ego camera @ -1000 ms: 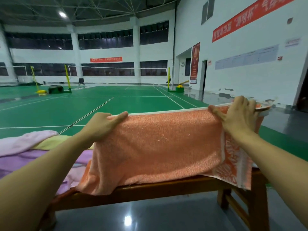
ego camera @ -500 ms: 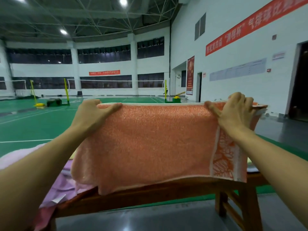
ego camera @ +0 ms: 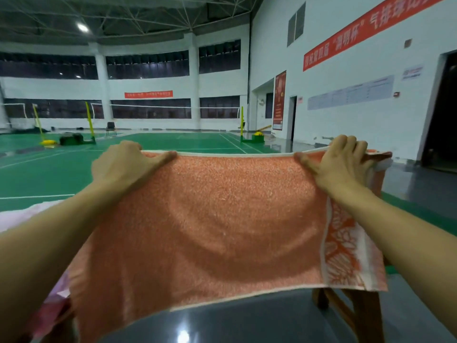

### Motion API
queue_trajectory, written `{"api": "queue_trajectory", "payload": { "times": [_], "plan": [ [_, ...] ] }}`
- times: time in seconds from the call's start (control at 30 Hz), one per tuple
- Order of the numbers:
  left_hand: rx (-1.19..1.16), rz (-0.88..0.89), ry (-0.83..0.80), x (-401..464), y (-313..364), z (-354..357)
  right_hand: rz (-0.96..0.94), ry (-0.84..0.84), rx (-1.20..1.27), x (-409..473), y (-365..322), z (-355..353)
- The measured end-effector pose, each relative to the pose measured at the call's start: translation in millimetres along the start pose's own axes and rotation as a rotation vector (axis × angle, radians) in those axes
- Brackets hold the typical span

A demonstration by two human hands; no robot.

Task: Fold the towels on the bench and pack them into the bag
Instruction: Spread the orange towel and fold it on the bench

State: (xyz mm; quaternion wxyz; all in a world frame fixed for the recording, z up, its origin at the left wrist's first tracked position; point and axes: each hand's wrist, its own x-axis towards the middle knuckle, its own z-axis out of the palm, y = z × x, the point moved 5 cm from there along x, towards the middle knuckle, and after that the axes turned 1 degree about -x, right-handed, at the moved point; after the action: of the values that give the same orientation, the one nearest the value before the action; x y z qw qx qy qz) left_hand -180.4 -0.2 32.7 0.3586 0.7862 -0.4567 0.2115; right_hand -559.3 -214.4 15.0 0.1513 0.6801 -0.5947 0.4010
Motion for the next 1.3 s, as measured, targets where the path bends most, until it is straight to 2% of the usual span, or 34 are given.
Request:
{"api": "queue_trajectory", "payload": {
  "times": [0.13, 0.3, 0.4, 0.5, 0.7, 0.8, 0.87, 0.93, 1.03, 1.1, 1.17, 1.3],
  "plan": [
    [0.077, -0.001, -0.045, 10.3, -23.7, 69.6, -0.031, -0.122, -0.056, -0.8, -3.9, 76.7],
    [0.295, -0.006, -0.067, 21.7, -50.0, 160.4, -0.027, -0.236, -0.119, -5.6, -4.8, 176.3],
    [0.350, -0.054, -0.135, 28.3, -68.4, 219.3, -0.034, -0.336, -0.198, -7.6, -3.7, 235.1],
    [0.411, -0.061, -0.188, 26.1, -82.9, 261.2, -0.059, -0.367, -0.285, -11.2, 2.1, 274.5],
    [0.479, -0.063, -0.401, 25.6, -111.6, 338.5, -0.113, -0.466, -0.334, -16.0, 7.8, 338.5],
    [0.527, -0.116, -0.529, 22.4, -119.6, 353.5, -0.105, -0.510, -0.321, -18.0, 13.0, 352.7],
    [0.527, -0.140, -0.559, 19.0, -119.9, 352.0, -0.114, -0.509, -0.287, -18.1, 15.0, 349.8],
    [0.500, -0.099, -0.532, 19.8, -113.9, 345.3, -0.148, -0.507, -0.284, -15.5, 12.9, 342.6],
    [0.401, 0.061, -0.398, 13.5, -90.9, 327.1, -0.231, -0.473, -0.289, -16.3, 3.6, 332.2],
    [0.314, 0.155, -0.369, 2.8, -62.2, 318.9, -0.251, -0.476, -0.279, -17.1, 2.5, 325.1],
    [0.223, 0.194, -0.443, -10.7, -25.6, 320.0, -0.279, -0.480, -0.301, -17.0, 6.2, 315.2],
    [-0.127, 0.126, -0.497, -33.7, 64.8, 332.7, -0.283, -0.379, -0.252, 1.0, 20.5, 281.1]
  ]
}}
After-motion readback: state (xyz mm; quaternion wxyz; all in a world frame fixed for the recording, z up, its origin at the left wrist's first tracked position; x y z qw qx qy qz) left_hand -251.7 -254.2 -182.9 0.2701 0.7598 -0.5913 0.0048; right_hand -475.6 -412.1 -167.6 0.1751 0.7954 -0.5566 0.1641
